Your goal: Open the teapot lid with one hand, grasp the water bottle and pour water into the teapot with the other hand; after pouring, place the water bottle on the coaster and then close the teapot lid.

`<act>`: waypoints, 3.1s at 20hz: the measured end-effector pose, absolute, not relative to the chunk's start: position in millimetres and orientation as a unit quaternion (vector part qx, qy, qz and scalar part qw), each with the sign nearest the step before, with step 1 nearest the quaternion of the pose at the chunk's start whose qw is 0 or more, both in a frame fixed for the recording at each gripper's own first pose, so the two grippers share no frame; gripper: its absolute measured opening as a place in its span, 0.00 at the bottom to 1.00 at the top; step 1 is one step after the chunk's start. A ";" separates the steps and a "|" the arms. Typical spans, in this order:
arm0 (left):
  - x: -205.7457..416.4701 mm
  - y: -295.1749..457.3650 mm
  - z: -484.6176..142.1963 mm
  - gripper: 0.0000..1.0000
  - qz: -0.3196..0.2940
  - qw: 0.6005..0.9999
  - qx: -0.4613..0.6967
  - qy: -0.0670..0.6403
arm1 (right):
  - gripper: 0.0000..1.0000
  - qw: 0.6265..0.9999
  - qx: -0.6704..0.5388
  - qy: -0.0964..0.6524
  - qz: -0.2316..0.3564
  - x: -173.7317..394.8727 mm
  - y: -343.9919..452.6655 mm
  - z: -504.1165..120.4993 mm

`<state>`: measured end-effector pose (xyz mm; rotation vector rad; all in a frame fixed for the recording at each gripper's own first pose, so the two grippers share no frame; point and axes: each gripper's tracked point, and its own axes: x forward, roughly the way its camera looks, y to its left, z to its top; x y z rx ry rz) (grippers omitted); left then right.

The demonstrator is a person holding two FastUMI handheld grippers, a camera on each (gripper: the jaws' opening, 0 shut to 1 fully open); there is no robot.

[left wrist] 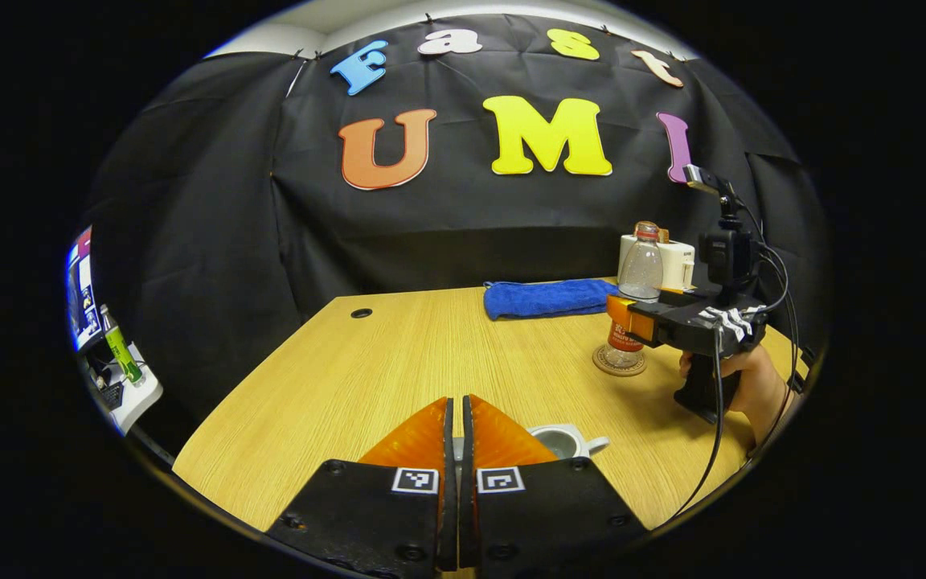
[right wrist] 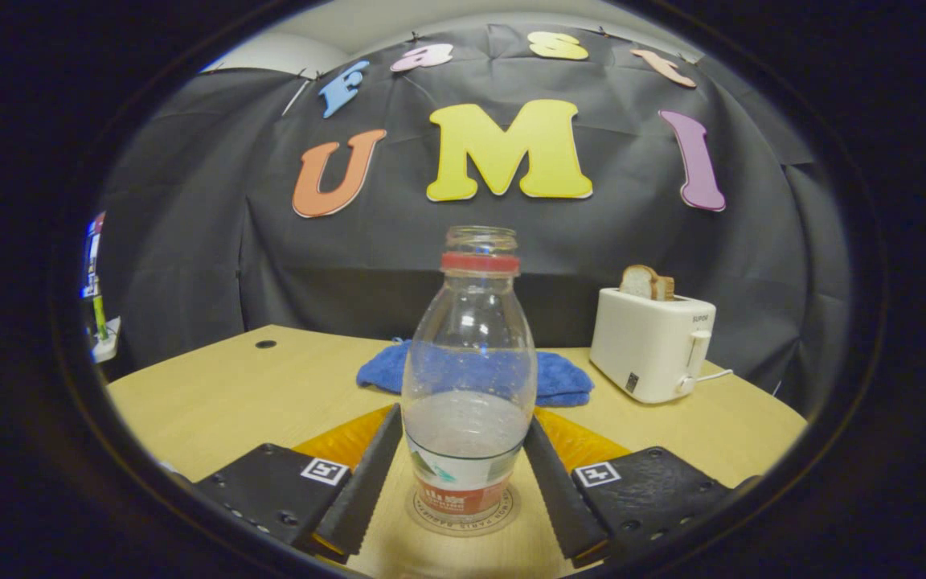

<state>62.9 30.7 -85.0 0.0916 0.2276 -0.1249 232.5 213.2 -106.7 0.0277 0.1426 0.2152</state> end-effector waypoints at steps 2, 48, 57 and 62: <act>63.4 31.9 -86.4 0.04 -0.060 0.990 0.048 0.115 | 0.92 0.992 0.017 0.069 0.107 230.0 210.3 -102.9; 101.7 -30.8 -113.0 0.06 -0.075 0.993 -0.066 0.063 | 0.96 0.996 0.008 -0.015 0.088 62.8 99.6 -43.7; 101.8 -34.2 -116.0 0.06 -0.076 0.993 -0.058 0.063 | 0.95 0.992 -0.048 -0.044 0.111 49.3 121.1 -37.8; 95.5 -43.1 -113.4 0.10 -0.096 0.991 -0.065 0.064 | 0.95 0.990 -0.050 -0.044 0.124 42.0 128.2 -34.6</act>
